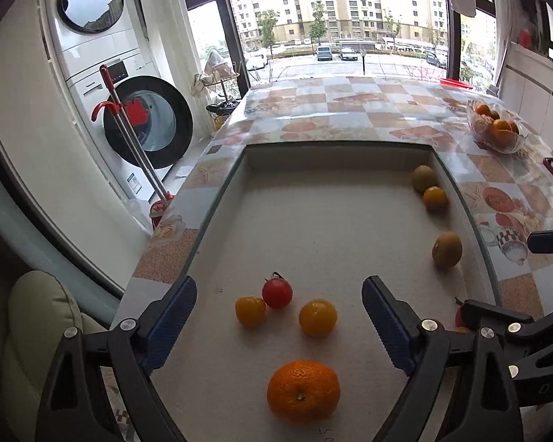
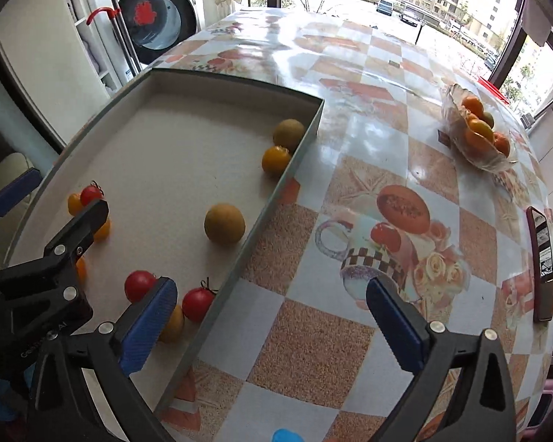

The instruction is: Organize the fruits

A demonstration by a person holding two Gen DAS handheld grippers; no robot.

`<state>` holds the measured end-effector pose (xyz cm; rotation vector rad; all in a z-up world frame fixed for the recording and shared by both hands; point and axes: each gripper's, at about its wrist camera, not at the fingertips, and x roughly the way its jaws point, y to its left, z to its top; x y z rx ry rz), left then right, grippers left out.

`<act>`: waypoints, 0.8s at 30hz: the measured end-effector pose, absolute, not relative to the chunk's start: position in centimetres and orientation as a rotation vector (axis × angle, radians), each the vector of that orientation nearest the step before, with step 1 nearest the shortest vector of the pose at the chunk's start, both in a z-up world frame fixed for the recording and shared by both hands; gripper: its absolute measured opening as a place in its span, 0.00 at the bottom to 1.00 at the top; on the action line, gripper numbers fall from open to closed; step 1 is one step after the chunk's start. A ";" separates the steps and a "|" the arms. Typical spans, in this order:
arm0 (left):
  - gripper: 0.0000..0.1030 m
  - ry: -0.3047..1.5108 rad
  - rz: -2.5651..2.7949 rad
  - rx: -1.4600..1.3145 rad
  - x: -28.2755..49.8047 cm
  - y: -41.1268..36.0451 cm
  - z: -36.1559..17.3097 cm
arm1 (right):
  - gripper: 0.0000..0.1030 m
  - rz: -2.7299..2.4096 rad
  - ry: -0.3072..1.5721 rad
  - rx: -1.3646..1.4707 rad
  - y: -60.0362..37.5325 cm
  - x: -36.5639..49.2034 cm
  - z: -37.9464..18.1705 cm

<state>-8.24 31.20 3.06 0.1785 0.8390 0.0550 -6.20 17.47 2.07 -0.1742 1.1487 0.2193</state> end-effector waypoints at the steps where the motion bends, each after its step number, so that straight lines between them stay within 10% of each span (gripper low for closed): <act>1: 0.89 0.855 0.058 0.187 -8.3 31.2 2.7 | 1.00 0.241 1.156 -0.170 17.5 -6.5 1.9; 24: 0.90 0.859 0.019 0.096 -10.0 31.5 6.4 | 1.00 0.289 1.108 -0.039 14.8 -7.4 5.2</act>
